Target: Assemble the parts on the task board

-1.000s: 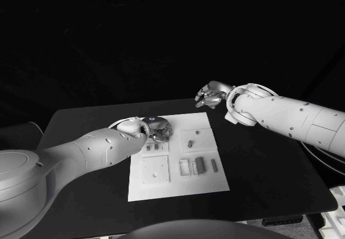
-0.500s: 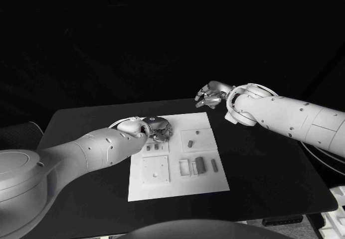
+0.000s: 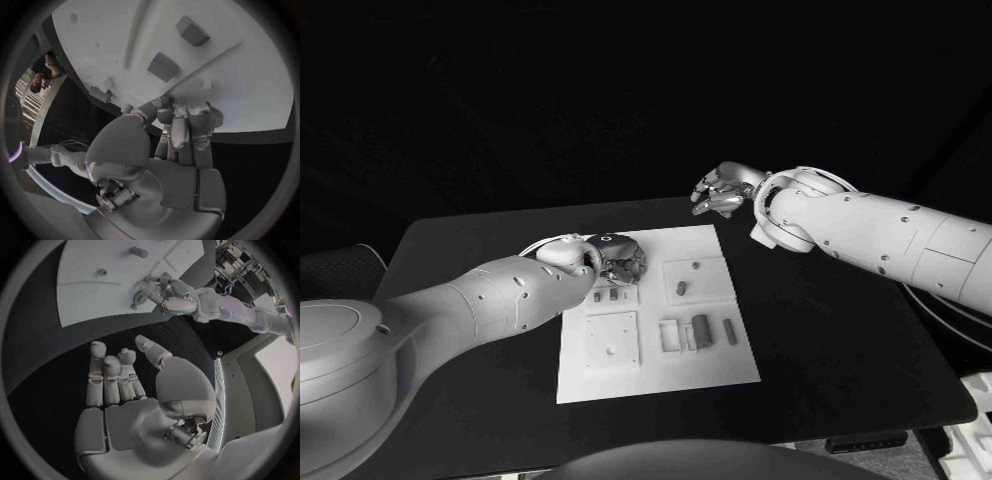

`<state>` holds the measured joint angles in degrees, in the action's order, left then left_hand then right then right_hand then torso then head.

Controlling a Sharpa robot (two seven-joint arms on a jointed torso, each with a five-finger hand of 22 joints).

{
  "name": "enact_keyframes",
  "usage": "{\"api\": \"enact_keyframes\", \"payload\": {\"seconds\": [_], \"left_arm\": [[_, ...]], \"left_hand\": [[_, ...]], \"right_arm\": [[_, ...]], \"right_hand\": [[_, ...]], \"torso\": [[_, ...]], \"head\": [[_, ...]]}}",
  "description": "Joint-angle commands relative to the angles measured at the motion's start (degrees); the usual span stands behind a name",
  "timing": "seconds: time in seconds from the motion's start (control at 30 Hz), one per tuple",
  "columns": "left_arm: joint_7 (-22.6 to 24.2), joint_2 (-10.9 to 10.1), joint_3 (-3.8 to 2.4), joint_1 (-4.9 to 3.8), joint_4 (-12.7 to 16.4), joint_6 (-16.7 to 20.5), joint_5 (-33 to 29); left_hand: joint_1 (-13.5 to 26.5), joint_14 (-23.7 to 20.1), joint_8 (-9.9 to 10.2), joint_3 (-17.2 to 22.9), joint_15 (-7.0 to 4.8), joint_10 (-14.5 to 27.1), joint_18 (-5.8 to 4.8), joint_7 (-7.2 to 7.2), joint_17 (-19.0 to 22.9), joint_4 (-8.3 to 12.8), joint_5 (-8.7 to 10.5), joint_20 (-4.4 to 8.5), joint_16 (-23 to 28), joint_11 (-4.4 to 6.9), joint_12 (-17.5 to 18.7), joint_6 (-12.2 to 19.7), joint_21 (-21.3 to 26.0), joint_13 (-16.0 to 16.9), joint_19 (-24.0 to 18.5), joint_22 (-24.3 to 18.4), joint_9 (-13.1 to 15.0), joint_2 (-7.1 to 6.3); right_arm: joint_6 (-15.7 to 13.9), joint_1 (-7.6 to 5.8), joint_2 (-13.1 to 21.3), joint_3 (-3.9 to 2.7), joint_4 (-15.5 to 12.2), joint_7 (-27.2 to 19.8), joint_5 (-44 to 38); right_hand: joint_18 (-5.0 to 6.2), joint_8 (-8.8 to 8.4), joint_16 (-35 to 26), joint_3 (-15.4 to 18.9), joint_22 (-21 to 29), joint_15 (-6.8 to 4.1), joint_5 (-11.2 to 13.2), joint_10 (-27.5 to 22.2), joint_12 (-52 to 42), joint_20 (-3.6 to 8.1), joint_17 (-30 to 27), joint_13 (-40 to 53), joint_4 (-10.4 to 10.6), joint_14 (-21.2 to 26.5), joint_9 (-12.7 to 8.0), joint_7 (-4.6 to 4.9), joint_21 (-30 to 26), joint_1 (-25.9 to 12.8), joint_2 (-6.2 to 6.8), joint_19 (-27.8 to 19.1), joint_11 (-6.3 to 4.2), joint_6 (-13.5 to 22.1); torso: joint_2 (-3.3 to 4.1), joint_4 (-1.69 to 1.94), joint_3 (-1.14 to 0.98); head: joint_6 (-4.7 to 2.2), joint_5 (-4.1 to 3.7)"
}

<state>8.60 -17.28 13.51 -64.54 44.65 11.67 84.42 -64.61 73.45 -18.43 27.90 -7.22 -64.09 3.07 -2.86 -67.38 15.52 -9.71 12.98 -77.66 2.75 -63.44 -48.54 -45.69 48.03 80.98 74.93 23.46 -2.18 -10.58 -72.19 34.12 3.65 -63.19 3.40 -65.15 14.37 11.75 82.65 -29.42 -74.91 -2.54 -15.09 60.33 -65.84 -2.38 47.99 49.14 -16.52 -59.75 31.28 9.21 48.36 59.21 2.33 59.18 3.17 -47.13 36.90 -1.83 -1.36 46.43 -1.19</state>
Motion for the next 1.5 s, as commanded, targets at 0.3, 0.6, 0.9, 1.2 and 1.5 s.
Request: {"api": "enact_keyframes", "payload": {"seconds": [0.3,0.6,0.9,1.2,1.5], "left_arm": [[0.2,0.1,0.0,0.11,0.2,1.4,0.1],[0.2,0.1,0.0,0.11,0.3,1.5,0.1],[-0.2,0.0,0.0,0.11,0.2,2.1,0.1],[-1.1,0.0,0.0,0.11,0.2,-0.2,0.5],[-0.9,0.0,0.0,0.12,0.3,-0.2,0.7]], "left_hand": [[0.1,0.3,-0.9,0.4,0.29,2.1,6.38,-2.92,-0.1,0.2,0.21,-0.49,-0.4,-2.03,0.0,-7.5,-0.3,0.1,0.1,1.0,0.6,0.5],[0.0,0.4,-1.6,0.4,-0.09,2.0,6.43,-2.46,-0.2,0.3,0.2,-0.38,-0.4,-1.6,0.1,-9.0,-0.4,0.1,0.1,1.0,1.2,0.46],[0.0,0.4,-1.8,0.4,-0.24,2.0,6.4,-2.28,-0.2,0.3,0.21,-0.31,-0.4,-1.43,0.1,-9.6,-0.5,0.1,0.1,1.0,1.5,0.46],[0.3,0.4,-1.1,0.1,-0.17,1.9,6.32,-2.44,-0.3,0.2,0.5,-0.25,-0.4,-1.56,0.2,-8.6,-0.5,0.1,0.0,1.0,1.6,0.52],[-0.1,0.8,-1.6,0.4,-0.24,1.8,6.26,-2.29,-0.8,0.2,0.24,-0.21,-0.8,-1.43,0.2,-9.5,-0.6,0.1,0.0,1.0,2.3,1.18]], "right_arm": [[0.4,-0.01,-0.1,-0.01,0.0,-0.4,-0.2],[0.4,-0.01,-0.1,-0.01,0.0,-0.4,-0.1],[0.4,-0.01,0.0,-0.01,0.0,-0.4,-0.1],[0.4,-0.01,-0.1,-0.01,0.0,-0.4,-0.1],[0.4,-0.01,-0.1,-0.01,0.0,-0.4,-0.1]], "right_hand": [[0.63,0.23,0.4,-0.3,-0.7,-0.35,-0.2,-0.2,-0.2,0.16,-0.1,-0.1,0.2,0.0,-0.1,0.47,-0.2,-0.6,0.14,0.1,-0.02,0.1],[0.63,0.23,0.4,-0.3,-0.7,-0.34,-0.2,-0.2,-0.2,0.16,-0.1,-0.1,0.2,0.0,-0.1,0.47,-0.2,-0.6,0.15,0.1,-0.02,0.1],[0.63,0.23,0.4,-0.3,-0.7,-0.34,-0.2,-0.2,-0.2,0.16,-0.1,-0.1,0.2,0.0,-0.1,0.47,-0.2,-0.6,0.16,0.1,-0.02,0.1],[0.63,0.24,0.4,-0.3,-0.7,-0.35,-0.2,-0.2,-0.2,0.16,-0.1,-0.1,0.2,0.0,-0.1,0.47,-0.2,-0.6,0.16,0.1,-0.02,0.1],[0.63,0.25,0.4,-0.3,-0.7,-0.35,-0.2,-0.2,-0.2,0.16,-0.1,-0.1,0.2,0.0,-0.1,0.47,-0.2,-0.7,0.16,0.1,-0.02,0.1]], "torso": [[-0.02,0.02,-0.01],[-0.02,0.01,0.01],[0.0,0.02,0.03],[-0.02,0.01,0.0],[-0.02,-0.01,0.0]], "head": [[0.03,-0.07],[0.07,-0.03],[0.17,0.01],[0.16,0.05],[0.2,0.11]]}}
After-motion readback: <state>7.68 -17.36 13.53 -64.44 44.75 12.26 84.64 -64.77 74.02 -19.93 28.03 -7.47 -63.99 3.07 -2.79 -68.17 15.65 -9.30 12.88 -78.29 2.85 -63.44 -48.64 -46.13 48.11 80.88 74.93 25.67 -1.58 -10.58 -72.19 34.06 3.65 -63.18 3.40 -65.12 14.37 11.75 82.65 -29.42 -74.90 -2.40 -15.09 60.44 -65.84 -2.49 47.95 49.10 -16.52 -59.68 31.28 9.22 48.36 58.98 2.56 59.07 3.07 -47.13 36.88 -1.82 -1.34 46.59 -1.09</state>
